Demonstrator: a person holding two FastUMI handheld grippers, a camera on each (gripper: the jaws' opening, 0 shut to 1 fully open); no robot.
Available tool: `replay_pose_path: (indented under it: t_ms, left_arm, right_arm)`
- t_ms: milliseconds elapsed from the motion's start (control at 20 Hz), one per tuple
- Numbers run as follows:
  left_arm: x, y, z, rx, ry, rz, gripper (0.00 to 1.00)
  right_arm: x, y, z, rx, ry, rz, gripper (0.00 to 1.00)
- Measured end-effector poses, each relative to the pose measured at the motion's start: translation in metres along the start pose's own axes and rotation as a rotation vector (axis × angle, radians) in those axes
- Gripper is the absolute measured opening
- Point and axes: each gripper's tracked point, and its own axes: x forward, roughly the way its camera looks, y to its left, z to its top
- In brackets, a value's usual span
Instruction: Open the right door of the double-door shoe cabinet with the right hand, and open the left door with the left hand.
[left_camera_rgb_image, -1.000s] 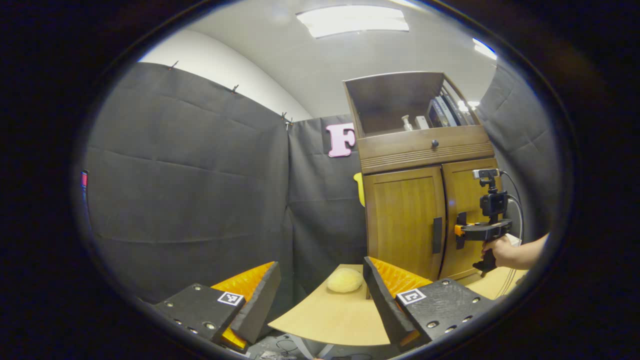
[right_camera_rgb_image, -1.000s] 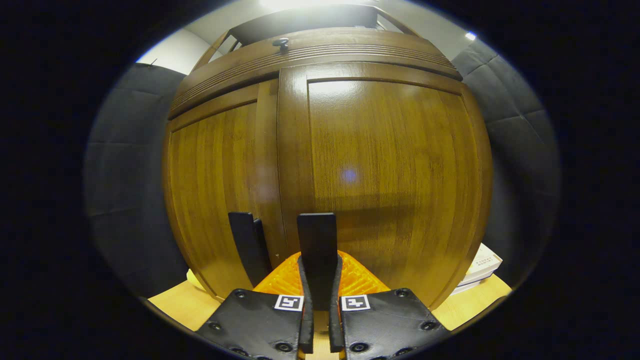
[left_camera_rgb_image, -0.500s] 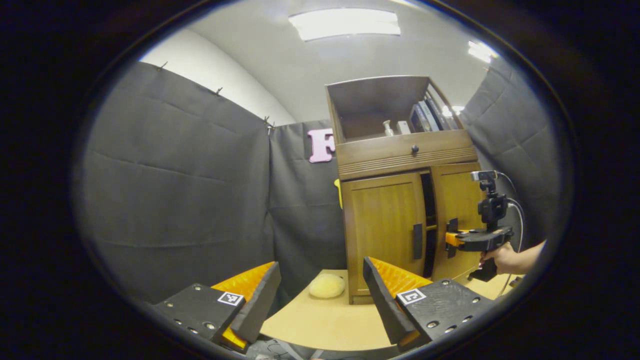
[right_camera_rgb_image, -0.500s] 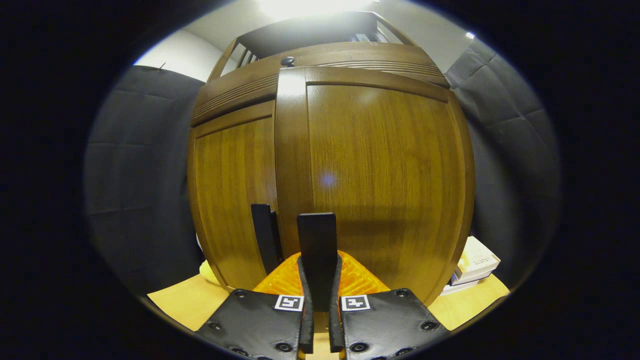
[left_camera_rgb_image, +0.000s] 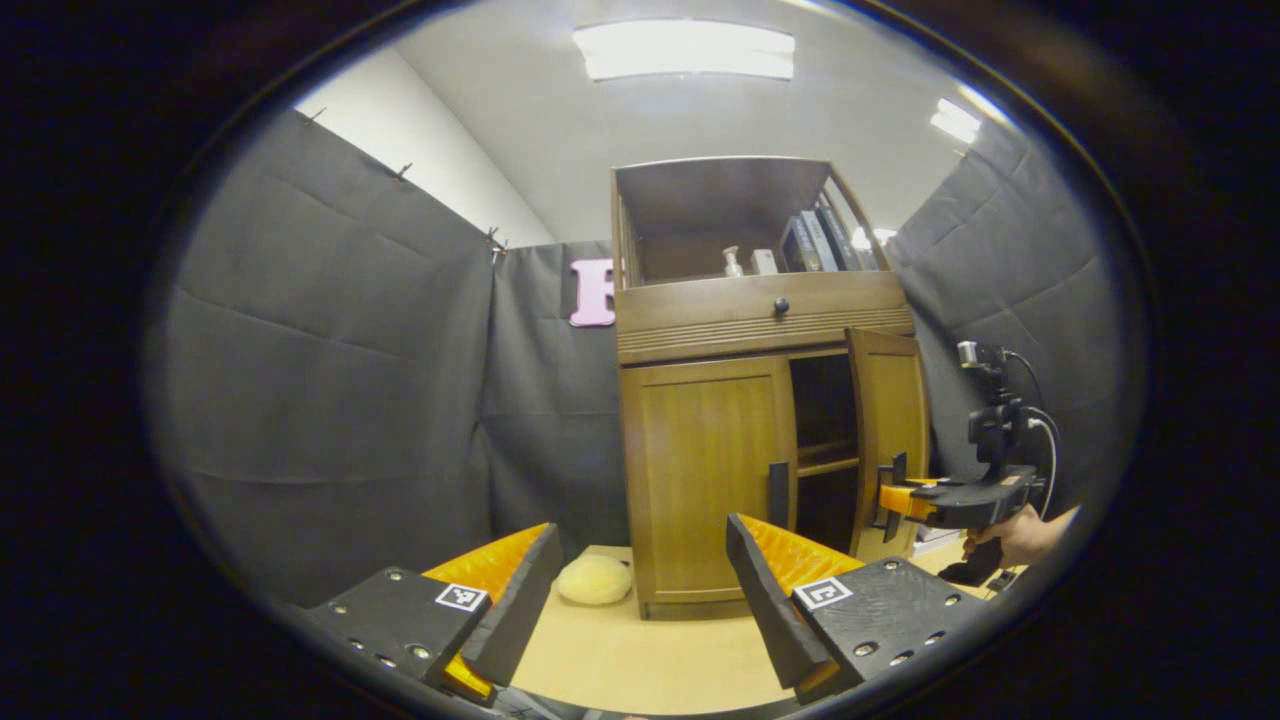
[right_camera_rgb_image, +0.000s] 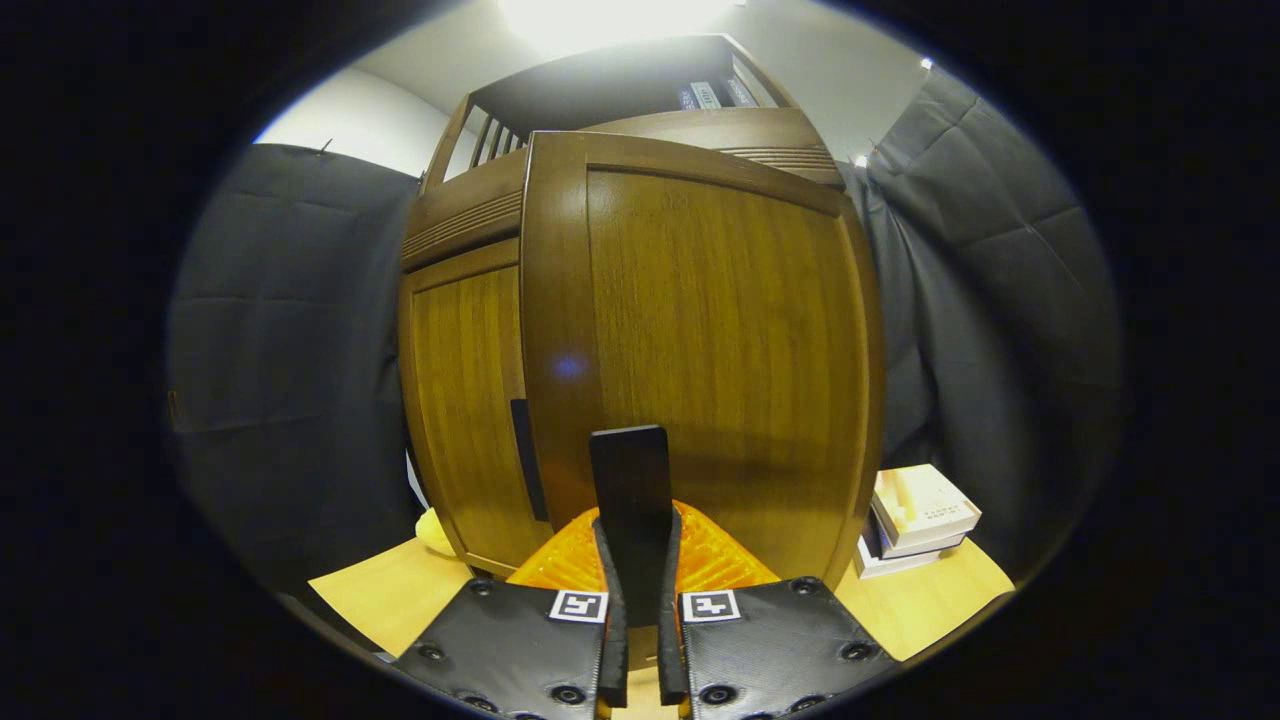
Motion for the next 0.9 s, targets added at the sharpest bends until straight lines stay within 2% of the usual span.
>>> replay_pose_path:
  t_ms: [550,600,650,700,900]
  left_arm:
    - [0.021,-0.043,0.001,-0.030,-0.013,-0.191,0.96]
    - [0.031,-0.052,0.005,-0.030,-0.016,-0.205,0.96]
    - [0.036,-0.062,0.006,-0.030,-0.018,-0.218,0.95]
    - [0.042,-0.075,0.005,-0.031,-0.018,-0.230,0.96]
    - [0.044,-0.106,0.003,-0.029,-0.015,-0.268,0.96]
  right_arm:
    - [-0.072,-0.059,0.002,0.010,0.004,-0.043,0.13]
    - [-0.077,-0.065,0.002,0.012,0.004,-0.047,0.13]
    - [-0.081,-0.071,0.003,0.010,0.005,-0.053,0.17]
    - [-0.084,-0.078,0.003,0.010,0.004,-0.062,0.13]
    - [-0.096,-0.104,0.005,0.016,0.000,-0.091,0.13]
